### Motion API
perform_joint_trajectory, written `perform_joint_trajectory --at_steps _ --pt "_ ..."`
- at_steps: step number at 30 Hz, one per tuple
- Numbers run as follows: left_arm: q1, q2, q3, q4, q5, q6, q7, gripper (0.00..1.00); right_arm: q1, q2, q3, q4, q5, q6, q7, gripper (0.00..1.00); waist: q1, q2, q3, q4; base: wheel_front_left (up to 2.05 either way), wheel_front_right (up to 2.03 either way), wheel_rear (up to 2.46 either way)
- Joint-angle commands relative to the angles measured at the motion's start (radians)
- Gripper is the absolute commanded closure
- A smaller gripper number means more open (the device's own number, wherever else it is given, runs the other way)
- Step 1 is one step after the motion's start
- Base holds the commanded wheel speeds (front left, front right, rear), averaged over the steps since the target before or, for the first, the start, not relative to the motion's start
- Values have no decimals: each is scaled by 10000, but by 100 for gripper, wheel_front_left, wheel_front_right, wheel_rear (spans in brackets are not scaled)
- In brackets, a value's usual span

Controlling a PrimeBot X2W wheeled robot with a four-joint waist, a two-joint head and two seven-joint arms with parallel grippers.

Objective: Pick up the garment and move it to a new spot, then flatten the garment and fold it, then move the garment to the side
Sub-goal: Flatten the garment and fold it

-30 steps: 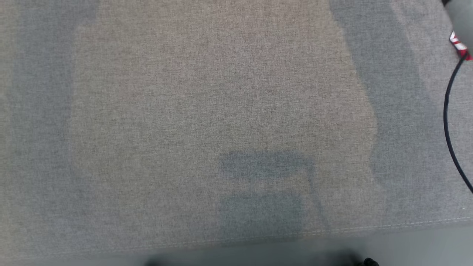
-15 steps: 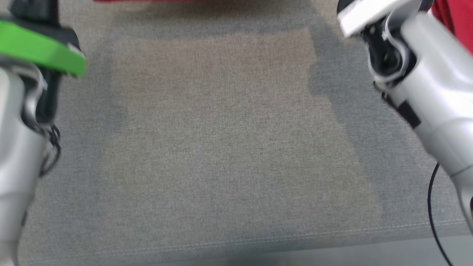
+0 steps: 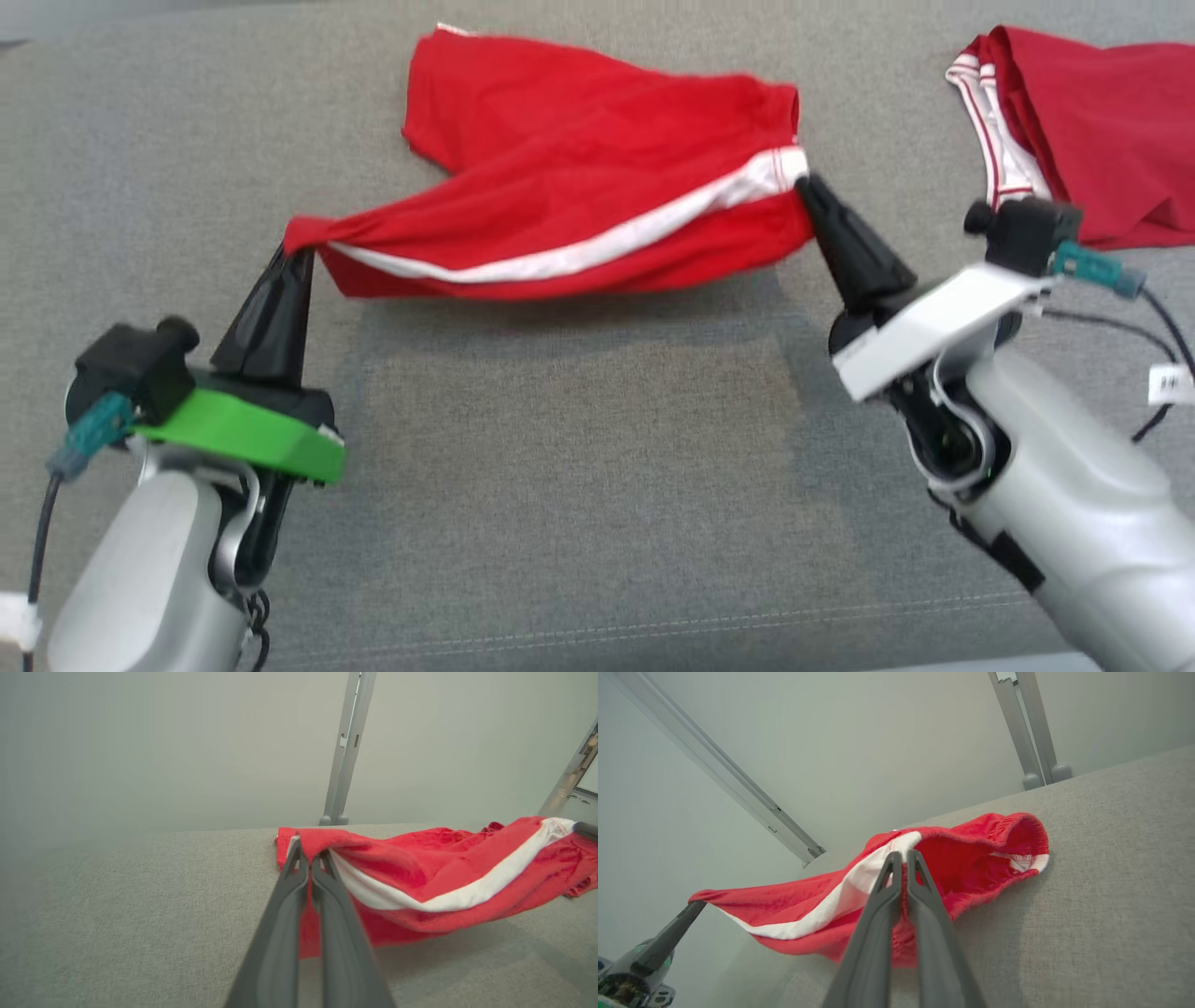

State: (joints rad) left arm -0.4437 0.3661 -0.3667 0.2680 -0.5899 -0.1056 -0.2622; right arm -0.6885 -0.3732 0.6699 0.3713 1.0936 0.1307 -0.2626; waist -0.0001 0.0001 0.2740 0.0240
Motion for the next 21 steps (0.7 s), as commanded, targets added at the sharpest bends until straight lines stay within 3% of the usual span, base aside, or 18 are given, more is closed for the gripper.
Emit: perform_joint_trajectory --at_steps 1,11,21 --pt "502 -122 287 -121 -7 55 -26 100 514 -82 32 -220 -77 0 -24 100 1 -1 -435 40 0 0 0" --pt "3141 -962 1394 -663 522 -2 -25 100 2654 -773 559 -1367 409 0 -24 100 1 -1 -1046 -1 0 0 0" --pt "4188 -1653 1865 -66 821 -148 -25 100 3658 -1630 1164 -1895 928 0 249 100 1 -1 -1230 102 0 0 0"
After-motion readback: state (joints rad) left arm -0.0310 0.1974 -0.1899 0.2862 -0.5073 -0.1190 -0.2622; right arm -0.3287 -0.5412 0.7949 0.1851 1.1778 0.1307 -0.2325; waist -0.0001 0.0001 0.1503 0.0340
